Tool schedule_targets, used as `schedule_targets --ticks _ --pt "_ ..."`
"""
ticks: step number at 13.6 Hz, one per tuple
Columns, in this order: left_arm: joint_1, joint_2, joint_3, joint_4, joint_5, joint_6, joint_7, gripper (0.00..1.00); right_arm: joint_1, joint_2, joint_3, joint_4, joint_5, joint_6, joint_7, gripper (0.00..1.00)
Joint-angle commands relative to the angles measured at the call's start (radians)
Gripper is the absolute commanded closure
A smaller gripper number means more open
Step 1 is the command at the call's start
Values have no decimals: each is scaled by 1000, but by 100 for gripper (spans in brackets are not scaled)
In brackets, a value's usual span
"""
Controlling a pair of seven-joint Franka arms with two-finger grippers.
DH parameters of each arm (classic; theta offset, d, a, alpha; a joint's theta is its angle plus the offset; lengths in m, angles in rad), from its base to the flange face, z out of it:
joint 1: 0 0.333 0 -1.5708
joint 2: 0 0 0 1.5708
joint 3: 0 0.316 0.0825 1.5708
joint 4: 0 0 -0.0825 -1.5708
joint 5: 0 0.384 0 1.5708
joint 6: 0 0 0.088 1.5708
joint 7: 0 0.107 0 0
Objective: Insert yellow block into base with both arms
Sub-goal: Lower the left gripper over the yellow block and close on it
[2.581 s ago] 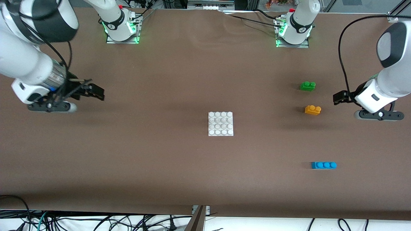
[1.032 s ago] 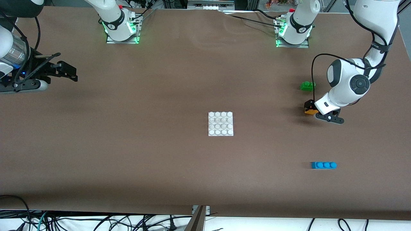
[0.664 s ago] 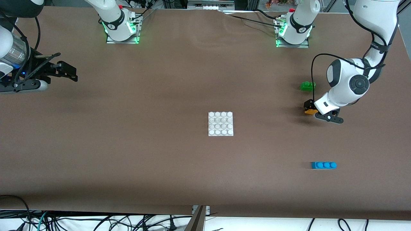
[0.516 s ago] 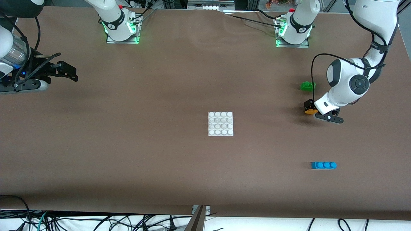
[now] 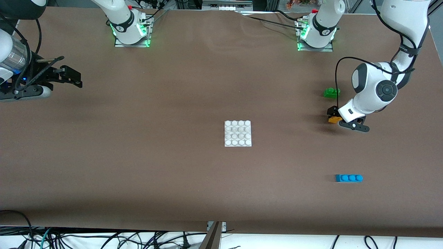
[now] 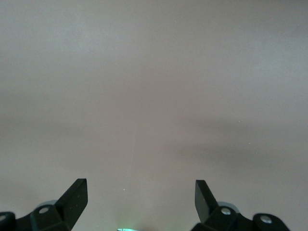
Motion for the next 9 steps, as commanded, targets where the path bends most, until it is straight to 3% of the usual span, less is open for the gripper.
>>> schedule_targets --ticks 1,7,9 --pt "9 -50 -7 -29 -19 -25 29 3 -8 -20 5 -20 -15 5 -21 1" --pt "8 -28 -9 -26 -20 -17 28 13 -8 -20 5 -15 -12 -5 -8 1" --pt "8 -28 -7 -26 -20 -17 26 38 -8 -20 5 -14 -12 -5 -8 1"
